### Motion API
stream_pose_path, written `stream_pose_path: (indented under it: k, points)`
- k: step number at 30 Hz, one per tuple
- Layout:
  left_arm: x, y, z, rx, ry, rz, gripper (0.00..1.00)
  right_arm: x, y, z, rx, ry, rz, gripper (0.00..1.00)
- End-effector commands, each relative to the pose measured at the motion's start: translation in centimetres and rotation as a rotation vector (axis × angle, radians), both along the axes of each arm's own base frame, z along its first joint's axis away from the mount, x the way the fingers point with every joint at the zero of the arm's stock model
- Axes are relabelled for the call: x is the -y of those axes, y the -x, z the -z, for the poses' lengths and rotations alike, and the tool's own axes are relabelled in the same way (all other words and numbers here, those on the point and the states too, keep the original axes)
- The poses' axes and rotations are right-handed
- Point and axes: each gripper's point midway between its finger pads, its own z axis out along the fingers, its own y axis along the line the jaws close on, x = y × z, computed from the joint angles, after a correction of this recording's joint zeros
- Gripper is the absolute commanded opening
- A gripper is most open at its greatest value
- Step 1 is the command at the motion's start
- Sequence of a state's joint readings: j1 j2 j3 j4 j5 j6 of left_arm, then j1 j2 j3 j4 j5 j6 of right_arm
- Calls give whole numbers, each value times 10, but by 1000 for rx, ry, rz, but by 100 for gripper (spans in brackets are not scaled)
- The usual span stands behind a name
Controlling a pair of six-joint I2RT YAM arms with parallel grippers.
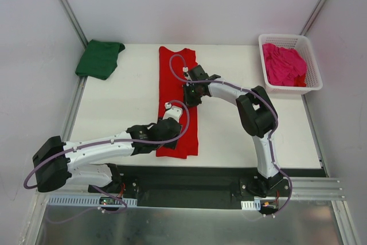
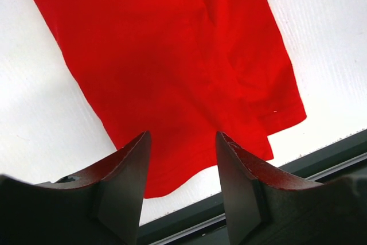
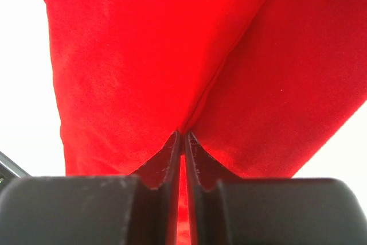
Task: Fold and stack the t-shirts
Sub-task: Rotate the tshirt 90 degrees
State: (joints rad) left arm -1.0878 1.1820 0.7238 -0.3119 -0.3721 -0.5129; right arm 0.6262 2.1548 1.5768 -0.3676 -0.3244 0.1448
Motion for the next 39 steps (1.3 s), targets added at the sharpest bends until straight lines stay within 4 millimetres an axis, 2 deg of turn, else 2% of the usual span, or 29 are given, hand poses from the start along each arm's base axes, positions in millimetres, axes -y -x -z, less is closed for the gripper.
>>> stream_pose_path:
  k: [1,5,11,14,20,29,32,33,34,37,39]
  points:
    - [9,-4,-5,13,-25,13,50,-13,-8,-16,41,-48,-22,3]
    - [21,-9,-5,16,-55,33,56,-13,-8,-15,41,-46,-24,2]
    - [42,-6,-4,41,-98,78,57,-10,-7,-13,41,-37,-25,2]
    - [47,-4,4,39,-125,83,57,-10,-6,-12,40,-36,-25,2]
    - [49,0,26,26,-202,93,56,-10,-7,-11,38,-38,-25,2]
    - [44,8,45,-3,-261,90,55,-10,-6,-12,36,-38,-22,2]
    - [44,10,48,-7,-266,90,46,-10,-7,-12,38,-39,-24,2]
    - [43,10,48,-10,-265,87,33,-11,-6,-12,38,-40,-24,2]
    - [44,10,48,-11,-265,88,25,-10,-7,-13,39,-41,-23,1]
    - [45,12,50,-16,-265,92,7,-10,-7,-13,39,-39,-22,2]
    - [45,12,49,-14,-264,93,5,-10,-7,-13,37,-38,-19,2]
